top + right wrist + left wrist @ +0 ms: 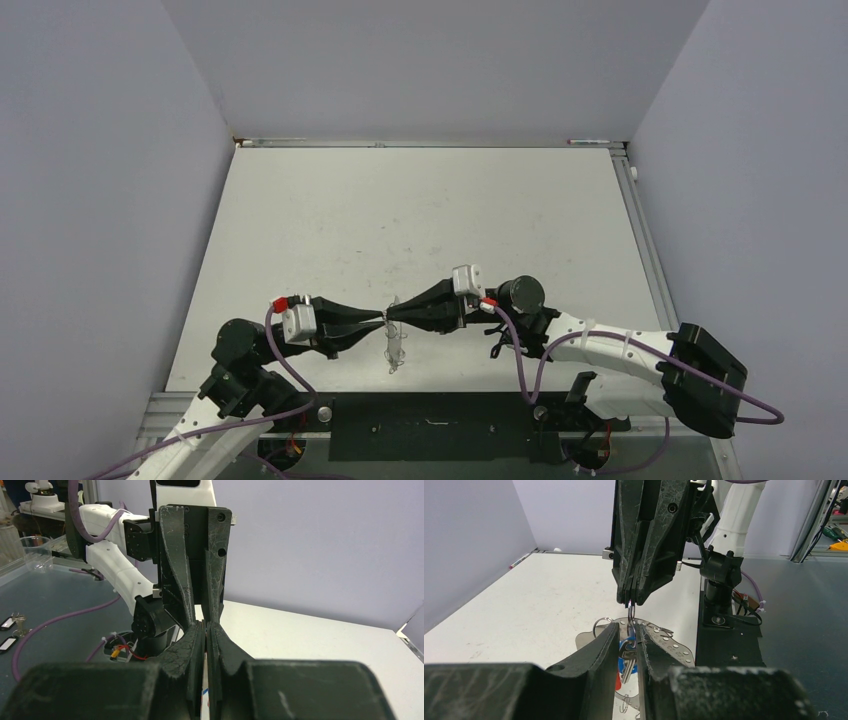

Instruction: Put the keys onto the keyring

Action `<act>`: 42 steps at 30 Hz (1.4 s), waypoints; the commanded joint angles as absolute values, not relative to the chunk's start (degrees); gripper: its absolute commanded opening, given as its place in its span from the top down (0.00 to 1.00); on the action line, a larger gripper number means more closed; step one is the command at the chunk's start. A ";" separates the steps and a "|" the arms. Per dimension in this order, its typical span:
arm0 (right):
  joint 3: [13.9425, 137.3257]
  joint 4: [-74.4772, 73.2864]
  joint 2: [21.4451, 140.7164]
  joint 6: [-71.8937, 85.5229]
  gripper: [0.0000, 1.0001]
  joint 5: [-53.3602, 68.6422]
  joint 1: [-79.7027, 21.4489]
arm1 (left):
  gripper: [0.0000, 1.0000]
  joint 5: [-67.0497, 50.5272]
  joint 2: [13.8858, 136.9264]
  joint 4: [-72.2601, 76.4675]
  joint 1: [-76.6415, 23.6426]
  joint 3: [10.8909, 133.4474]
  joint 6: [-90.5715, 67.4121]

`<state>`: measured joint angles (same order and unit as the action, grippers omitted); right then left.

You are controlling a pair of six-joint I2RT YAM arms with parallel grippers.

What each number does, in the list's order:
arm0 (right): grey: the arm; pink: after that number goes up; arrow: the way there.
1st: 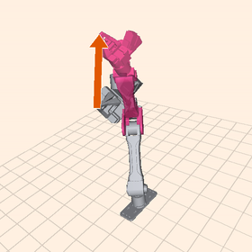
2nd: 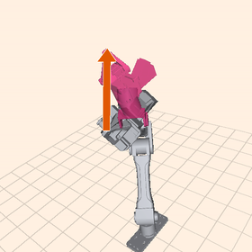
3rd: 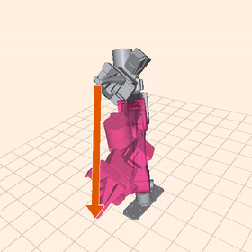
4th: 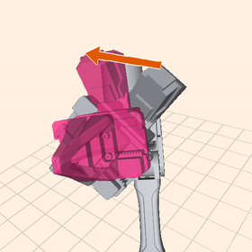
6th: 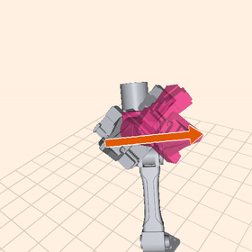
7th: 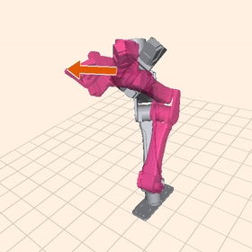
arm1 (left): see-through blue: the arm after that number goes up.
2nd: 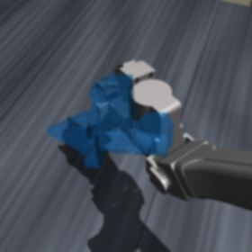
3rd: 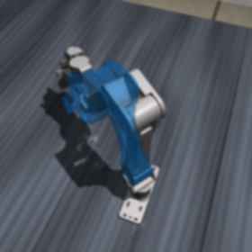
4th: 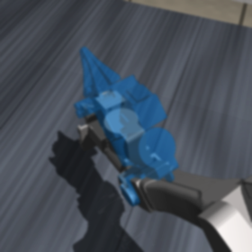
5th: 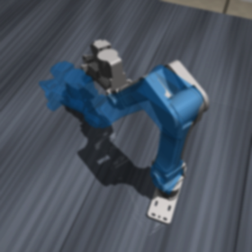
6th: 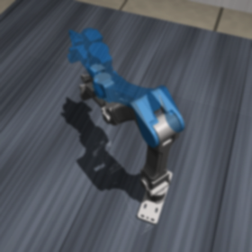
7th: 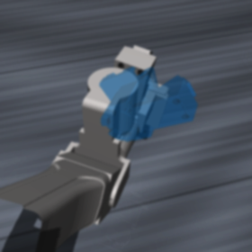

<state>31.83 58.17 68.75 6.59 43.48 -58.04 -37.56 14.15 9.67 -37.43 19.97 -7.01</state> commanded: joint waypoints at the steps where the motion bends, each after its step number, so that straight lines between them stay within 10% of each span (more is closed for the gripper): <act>1: 34.76 62.42 65.81 5.91 0.95 43.72 -57.55 | 0.83 -37.50 14.77 10.55 -37.27 20.83 -7.11; 19: 34.99 65.95 67.50 8.17 0.95 44.41 -57.63 | 0.80 -38.84 15.25 11.60 -37.27 20.48 -7.50; 30: 35.04 71.04 70.08 11.95 0.95 45.86 -57.80 | 1.00 -38.28 15.65 11.43 -37.26 20.61 -6.90; 42: 32.03 63.93 66.46 7.86 0.95 43.32 -57.74 | 1.00 -35.85 13.05 9.73 -37.27 21.01 -5.10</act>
<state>32.36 62.63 69.32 9.61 44.21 -58.04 -36.91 13.89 9.37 -37.43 19.97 -6.20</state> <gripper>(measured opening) 0.056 0.001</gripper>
